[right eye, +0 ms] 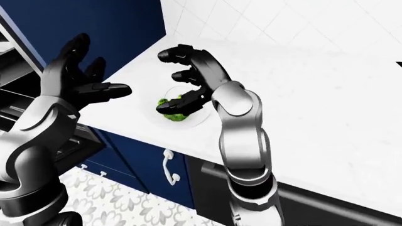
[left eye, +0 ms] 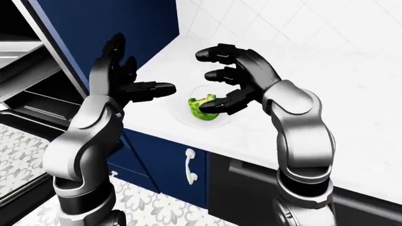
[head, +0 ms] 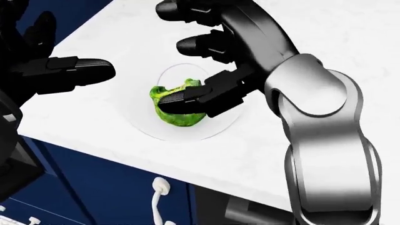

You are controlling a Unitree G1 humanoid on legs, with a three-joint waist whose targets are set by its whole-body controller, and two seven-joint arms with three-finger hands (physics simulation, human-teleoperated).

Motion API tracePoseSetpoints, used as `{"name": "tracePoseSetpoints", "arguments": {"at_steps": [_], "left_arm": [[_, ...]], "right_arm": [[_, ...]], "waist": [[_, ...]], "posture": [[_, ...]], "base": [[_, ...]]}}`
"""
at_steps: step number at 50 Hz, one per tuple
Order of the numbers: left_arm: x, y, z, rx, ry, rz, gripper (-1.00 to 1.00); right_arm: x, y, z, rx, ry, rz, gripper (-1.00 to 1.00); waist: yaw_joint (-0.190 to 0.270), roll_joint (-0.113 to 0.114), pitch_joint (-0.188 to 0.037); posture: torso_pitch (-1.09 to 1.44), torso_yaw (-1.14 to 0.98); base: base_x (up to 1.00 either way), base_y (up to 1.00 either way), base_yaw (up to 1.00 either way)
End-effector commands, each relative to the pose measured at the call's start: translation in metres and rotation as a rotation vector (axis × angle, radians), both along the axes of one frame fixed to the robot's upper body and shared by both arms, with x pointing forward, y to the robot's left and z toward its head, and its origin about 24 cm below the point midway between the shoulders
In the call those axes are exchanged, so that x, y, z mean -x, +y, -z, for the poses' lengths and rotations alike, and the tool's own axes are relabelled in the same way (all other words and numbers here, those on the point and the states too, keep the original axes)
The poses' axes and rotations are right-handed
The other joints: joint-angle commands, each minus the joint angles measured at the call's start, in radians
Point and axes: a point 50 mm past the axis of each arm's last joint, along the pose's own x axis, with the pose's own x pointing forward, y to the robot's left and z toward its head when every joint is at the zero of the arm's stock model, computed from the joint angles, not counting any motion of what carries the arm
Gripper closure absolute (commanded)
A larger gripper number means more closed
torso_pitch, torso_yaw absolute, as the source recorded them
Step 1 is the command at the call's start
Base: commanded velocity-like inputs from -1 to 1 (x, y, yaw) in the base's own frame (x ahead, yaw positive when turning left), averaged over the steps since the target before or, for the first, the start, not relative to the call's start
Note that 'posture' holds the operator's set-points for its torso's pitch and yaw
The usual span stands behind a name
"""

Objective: Place the broccoli on the top rack of the oven.

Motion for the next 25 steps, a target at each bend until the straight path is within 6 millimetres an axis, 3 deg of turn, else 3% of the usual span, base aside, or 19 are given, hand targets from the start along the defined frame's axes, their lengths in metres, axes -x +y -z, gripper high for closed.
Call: {"name": "tracePoseSetpoints", "arguments": {"at_steps": [1,25], "left_arm": [[0.004,0.0,-0.016,-0.001,-0.085,-0.001,-1.0],[0.004,0.0,-0.017,0.002,-0.084,0.002,-1.0]], "right_arm": [[0.003,0.0,-0.014,-0.001,-0.078,-0.001,-0.33],[0.009,0.008,0.006,0.057,-0.051,-0.029,-0.46]], "waist": [[0.0,0.004,-0.025],[0.0,0.009,-0.03]], "posture": [[0.0,0.0],[0.0,0.0]], "base": [[0.0,0.0,0.0],[0.0,0.0,0.0]]}}
